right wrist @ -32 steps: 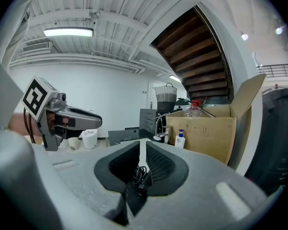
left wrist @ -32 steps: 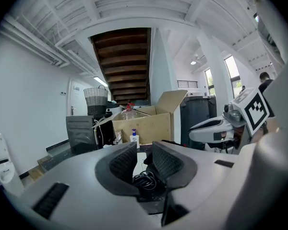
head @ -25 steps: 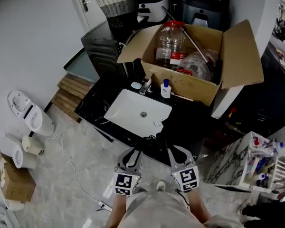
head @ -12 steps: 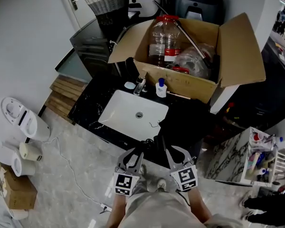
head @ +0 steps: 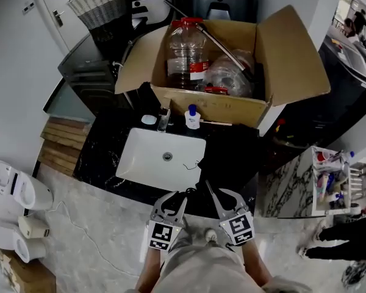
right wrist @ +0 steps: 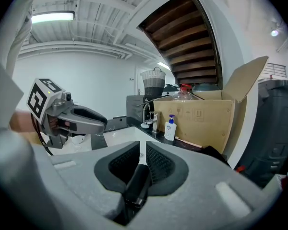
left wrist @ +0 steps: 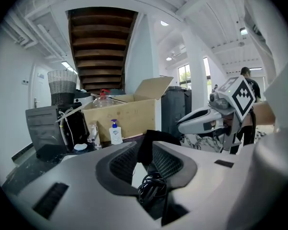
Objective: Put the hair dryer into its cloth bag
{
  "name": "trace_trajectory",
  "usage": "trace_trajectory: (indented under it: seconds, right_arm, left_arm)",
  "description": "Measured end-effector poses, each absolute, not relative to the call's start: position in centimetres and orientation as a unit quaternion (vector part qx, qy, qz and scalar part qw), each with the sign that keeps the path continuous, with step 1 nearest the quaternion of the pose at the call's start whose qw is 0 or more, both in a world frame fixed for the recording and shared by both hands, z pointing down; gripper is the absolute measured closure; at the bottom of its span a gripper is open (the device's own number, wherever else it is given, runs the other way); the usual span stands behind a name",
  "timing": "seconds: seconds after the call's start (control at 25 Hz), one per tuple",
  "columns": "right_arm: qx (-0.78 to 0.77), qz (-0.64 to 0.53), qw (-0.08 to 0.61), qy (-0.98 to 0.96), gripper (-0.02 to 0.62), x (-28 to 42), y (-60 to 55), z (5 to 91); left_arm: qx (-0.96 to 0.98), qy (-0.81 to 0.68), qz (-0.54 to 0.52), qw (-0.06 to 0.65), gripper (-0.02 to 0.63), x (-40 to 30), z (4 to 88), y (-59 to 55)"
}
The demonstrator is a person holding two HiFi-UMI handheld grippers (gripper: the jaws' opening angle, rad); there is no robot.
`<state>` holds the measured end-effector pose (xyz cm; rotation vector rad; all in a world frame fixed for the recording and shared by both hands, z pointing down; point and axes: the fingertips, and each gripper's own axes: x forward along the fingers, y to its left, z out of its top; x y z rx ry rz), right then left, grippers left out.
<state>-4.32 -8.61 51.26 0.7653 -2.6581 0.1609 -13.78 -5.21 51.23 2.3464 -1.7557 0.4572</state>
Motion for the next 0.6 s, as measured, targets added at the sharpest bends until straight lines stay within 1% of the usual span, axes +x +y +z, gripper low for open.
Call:
trace_trajectory:
  seconds: [0.28, 0.6]
  right_arm:
    - [0.327, 0.062, 0.199, -0.922, 0.568, -5.7, -9.7, 52.1]
    - [0.365, 0.086, 0.222, -0.900, 0.568, -6.8, -8.7, 53.6]
  left_arm:
    - [0.831, -0.525, 0.161, 0.089, 0.508, -15.2, 52.3, -7.0]
    - [0.861, -0.459, 0.192, 0.107, 0.506, -15.9, 55.2, -7.3]
